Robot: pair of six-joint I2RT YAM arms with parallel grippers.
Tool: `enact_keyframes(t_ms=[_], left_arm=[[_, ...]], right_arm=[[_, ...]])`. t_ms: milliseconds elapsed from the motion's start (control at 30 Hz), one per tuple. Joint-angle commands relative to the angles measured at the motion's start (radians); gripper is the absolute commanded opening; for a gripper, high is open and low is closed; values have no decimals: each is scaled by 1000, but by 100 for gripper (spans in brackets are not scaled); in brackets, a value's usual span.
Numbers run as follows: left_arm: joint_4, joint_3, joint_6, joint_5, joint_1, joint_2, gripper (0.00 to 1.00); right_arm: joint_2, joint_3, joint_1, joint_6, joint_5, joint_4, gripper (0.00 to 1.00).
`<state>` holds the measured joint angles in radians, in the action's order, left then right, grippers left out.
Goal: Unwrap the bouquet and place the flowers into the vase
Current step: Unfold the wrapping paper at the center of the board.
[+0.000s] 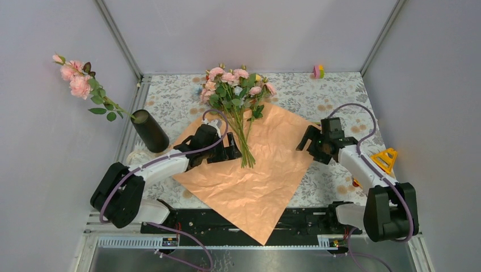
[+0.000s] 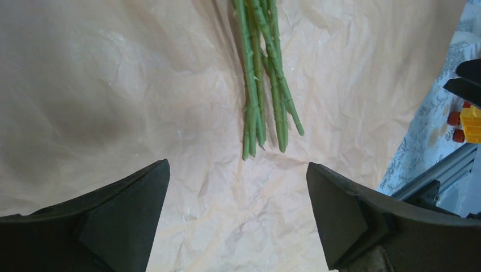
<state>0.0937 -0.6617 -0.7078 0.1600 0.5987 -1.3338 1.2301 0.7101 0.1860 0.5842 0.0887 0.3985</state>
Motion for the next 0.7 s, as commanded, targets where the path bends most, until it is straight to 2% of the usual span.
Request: enact_keyframes(t_ms=[0, 100, 433, 667], left_arm=[[-86, -49, -4, 10, -13, -51, 99], [-89, -52, -4, 1, -16, -79, 99], [-129, -33, -15, 17, -34, -140, 99], [-145, -9, -29, 19, -47, -155, 99]], right_arm=[[23, -25, -92, -2, -21, -87, 91], [46, -34, -142, -3, -15, -123, 88], [130, -70, -212, 17, 35, -213, 66], [209, -53, -223, 27, 57, -245, 38]])
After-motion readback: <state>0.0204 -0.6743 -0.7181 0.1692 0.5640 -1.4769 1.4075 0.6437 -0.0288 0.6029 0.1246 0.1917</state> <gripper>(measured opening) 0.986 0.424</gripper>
